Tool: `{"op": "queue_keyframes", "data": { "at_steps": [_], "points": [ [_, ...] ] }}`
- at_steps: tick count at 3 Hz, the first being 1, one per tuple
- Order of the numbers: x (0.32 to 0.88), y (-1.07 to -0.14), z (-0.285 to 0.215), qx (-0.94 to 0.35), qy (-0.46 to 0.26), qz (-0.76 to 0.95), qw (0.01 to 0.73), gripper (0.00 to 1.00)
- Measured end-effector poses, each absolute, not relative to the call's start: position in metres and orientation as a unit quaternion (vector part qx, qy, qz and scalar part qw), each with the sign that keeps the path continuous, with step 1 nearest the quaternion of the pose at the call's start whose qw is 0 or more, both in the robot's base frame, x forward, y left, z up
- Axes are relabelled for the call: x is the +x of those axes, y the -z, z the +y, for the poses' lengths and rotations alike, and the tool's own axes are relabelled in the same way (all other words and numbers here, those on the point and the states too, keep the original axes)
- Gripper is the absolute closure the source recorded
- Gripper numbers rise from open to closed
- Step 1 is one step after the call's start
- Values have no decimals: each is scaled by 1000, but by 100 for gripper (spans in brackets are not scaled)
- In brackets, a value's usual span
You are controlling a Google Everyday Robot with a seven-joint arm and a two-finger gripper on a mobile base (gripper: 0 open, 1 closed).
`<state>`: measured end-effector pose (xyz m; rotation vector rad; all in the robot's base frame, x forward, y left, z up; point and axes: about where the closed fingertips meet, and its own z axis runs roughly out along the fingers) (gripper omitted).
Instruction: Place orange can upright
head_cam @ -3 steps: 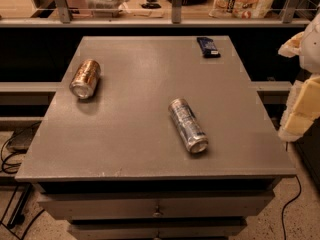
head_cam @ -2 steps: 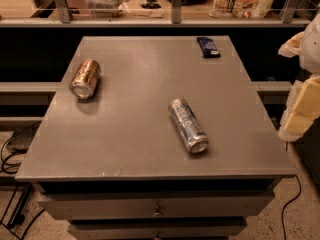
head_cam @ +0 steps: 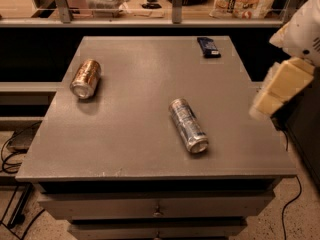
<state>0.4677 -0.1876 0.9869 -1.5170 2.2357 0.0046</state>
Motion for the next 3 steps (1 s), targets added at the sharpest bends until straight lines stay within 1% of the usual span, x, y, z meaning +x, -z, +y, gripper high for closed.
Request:
{"op": "queue_keyframes", "data": {
  "at_steps": [1,3],
  "points": [
    [493,-997,-147,-490,-66,826,270,0],
    [496,-1000,-140,-472,-77,834,277,0]
  ]
}}
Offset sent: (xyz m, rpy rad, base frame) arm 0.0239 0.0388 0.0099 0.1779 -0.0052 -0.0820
